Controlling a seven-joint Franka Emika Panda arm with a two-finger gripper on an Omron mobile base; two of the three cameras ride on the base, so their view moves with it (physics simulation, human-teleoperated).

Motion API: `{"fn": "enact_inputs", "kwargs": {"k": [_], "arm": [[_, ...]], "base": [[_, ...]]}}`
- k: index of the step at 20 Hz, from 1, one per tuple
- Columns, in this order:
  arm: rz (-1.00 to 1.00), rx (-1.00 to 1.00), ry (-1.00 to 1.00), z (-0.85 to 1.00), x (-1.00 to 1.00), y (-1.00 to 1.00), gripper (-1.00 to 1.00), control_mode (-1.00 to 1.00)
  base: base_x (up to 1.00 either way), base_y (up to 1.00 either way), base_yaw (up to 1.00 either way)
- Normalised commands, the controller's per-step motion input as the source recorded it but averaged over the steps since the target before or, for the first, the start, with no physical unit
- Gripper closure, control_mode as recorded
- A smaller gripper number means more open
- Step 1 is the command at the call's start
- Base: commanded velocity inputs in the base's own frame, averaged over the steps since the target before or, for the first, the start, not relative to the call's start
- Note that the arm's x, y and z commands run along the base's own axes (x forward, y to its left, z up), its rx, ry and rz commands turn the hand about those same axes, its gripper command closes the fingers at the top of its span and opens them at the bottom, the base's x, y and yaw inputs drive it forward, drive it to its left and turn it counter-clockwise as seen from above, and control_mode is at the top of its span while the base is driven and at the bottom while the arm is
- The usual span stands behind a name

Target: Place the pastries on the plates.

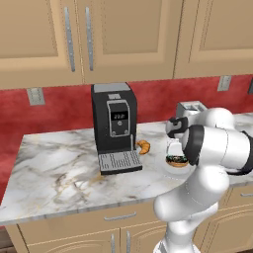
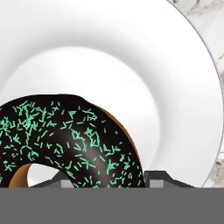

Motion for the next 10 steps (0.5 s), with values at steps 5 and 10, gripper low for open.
{"fn": "enact_inputs", "kwargs": {"k": [5,10], "arm": [[0.0,0.0,0.0,-0.09,0.0,0.0,1.0,-1.0],[0.0,0.0,0.0,-0.01,0.0,0.0,1.0,-1.0]], "base": [[0.0,0.0,0.0],[0.0,0.0,0.0]]}}
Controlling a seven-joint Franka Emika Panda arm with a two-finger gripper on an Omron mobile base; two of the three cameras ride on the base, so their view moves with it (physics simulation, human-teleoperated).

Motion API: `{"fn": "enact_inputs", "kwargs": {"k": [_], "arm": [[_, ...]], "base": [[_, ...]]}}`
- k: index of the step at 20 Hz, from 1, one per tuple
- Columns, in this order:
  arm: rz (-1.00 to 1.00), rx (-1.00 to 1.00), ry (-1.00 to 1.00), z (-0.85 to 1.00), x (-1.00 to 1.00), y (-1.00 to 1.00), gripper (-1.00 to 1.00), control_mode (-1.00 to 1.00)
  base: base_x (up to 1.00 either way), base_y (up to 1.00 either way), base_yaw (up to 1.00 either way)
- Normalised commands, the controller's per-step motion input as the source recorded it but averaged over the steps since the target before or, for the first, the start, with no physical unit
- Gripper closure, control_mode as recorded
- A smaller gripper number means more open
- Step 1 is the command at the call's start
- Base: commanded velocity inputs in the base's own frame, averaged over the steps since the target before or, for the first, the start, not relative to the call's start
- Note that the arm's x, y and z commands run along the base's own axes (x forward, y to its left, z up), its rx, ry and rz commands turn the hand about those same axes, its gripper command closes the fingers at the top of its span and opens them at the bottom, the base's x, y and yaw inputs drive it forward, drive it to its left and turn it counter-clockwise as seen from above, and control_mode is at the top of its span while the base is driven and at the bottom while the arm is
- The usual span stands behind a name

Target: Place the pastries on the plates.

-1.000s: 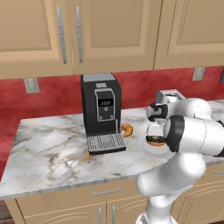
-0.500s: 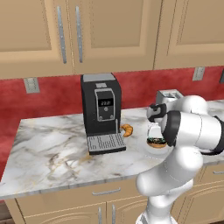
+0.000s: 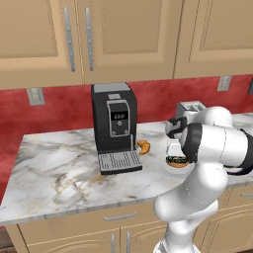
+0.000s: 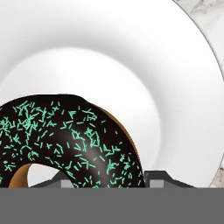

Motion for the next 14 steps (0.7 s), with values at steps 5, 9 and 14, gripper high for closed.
{"fn": "enact_inputs", "kwargs": {"k": [5,9,14], "arm": [[0.0,0.0,0.0,0.0,0.0,0.0,-1.0,-1.0],[0.0,0.0,0.0,0.0,0.0,-0.01,-1.0,-1.0],[0.0,0.0,0.0,0.02,0.0,0.0,-1.0,-1.0]], "base": [[0.0,0.0,0.0],[0.0,0.0,0.0],[0.0,0.0,0.0]]}}
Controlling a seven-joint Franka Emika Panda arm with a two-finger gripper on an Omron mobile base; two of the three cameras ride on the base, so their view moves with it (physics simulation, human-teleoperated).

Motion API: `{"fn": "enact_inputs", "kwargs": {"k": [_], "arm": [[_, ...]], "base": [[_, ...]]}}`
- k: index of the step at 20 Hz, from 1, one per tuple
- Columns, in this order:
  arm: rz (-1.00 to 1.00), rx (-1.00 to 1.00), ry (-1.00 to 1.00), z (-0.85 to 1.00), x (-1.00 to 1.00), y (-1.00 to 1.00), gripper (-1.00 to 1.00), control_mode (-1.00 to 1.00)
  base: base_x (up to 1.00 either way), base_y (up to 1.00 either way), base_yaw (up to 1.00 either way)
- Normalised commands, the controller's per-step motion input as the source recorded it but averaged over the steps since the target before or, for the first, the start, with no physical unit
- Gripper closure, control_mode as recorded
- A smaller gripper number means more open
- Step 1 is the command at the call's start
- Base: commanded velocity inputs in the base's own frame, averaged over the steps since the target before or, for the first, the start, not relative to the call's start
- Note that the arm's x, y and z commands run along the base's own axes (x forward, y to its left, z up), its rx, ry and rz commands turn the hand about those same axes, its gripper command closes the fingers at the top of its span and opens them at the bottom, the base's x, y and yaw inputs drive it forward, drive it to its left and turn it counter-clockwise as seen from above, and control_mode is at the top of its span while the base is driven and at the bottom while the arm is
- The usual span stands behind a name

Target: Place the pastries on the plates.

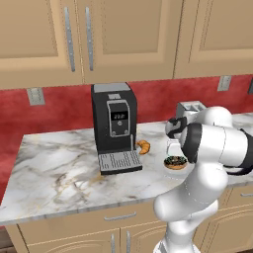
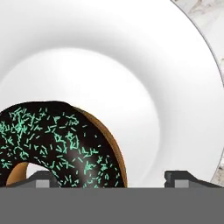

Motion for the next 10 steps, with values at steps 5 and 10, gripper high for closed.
{"fn": "enact_inputs", "kwargs": {"k": [5,10], "arm": [[-0.02,0.0,0.0,0.37,0.0,0.0,-1.0,-1.0],[-0.01,0.0,-0.05,0.56,0.0,0.0,-1.0,-1.0]], "base": [[0.0,0.0,0.0],[0.0,0.0,0.0]]}}
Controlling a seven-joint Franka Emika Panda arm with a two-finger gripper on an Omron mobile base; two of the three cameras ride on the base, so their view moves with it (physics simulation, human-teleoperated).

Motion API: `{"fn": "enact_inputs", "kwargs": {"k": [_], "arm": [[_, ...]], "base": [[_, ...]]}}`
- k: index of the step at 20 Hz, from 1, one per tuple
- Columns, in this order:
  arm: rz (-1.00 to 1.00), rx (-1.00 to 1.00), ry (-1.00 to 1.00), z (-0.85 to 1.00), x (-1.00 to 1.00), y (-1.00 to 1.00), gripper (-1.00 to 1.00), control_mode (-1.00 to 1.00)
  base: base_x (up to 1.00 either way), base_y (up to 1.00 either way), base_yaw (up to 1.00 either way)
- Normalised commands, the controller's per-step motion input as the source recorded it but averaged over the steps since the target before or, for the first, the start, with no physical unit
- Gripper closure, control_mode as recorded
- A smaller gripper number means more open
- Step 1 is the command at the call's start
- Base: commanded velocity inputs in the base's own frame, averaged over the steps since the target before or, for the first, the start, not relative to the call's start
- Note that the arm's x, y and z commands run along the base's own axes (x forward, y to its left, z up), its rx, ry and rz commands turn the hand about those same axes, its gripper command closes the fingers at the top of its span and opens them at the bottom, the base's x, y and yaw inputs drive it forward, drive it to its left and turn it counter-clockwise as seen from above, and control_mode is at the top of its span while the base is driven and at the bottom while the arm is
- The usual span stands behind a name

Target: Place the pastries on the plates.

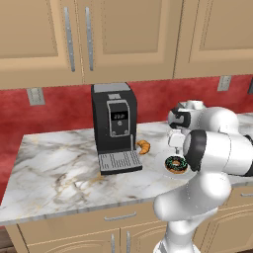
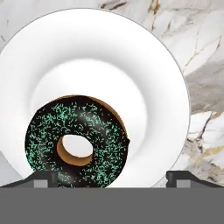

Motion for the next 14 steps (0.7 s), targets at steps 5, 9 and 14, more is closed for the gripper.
{"fn": "enact_inputs", "kwargs": {"k": [5,9,14], "arm": [[0.0,0.0,-0.1,0.42,0.03,0.06,-1.0,-1.0],[0.0,0.0,-0.12,0.32,0.02,0.11,-1.0,-1.0],[0.04,0.04,-0.12,0.17,0.0,0.09,-1.0,-1.0]], "base": [[0.0,0.0,0.0],[0.0,0.0,0.0],[0.0,0.0,0.0]]}}
